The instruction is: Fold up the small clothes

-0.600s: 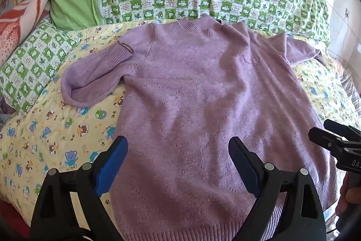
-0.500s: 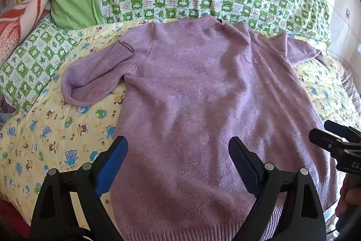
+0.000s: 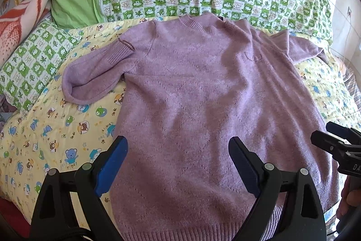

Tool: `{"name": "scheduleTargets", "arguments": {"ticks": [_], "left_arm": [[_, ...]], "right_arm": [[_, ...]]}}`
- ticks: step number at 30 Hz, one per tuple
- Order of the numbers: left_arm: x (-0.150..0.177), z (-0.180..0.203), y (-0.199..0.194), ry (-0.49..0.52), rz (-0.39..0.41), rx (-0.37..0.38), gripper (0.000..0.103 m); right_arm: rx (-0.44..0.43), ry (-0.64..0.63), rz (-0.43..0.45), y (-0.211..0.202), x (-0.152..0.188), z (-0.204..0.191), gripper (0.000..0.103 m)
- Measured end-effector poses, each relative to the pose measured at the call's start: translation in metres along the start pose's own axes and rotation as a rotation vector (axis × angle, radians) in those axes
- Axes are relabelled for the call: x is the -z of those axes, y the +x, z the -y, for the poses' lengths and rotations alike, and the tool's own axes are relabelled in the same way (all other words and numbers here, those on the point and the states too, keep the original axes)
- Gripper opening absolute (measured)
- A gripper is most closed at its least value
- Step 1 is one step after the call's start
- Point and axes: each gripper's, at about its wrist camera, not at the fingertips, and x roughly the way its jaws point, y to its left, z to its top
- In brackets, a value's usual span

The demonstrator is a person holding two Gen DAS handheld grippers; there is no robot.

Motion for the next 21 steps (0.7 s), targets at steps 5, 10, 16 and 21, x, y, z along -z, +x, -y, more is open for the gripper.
{"name": "scheduleTargets", "arguments": {"ticks": [5,10,16,21], "left_arm": [[-0.0008,-0.0012,0.0004,0.005,0.005,-0.005,0.092],[-0.0028,-0.0009,0.0014,0.013,-0.008,-0.018,0.092],[-0.0042,-0.0021,0.0042,0.013,-0.024,-0.02,0.092],[-0.0049,-0.0002,0.0064,0.007,-0.017,0.001,0.092]], "right_arm": [[-0.001,-0.001,0.0,0.0001,0.0005,0.0003,0.095],[-0.001,-0.003,-0.005,0.0017,-0.0002,-0.0001,0.095],[-0.004,-0.003,-0.013,0.0033,-0.0027,-0.0028,0.095],[-0.005,-0.002,-0.012,0.0042,-0.0029,-0.003,0.095]]}}
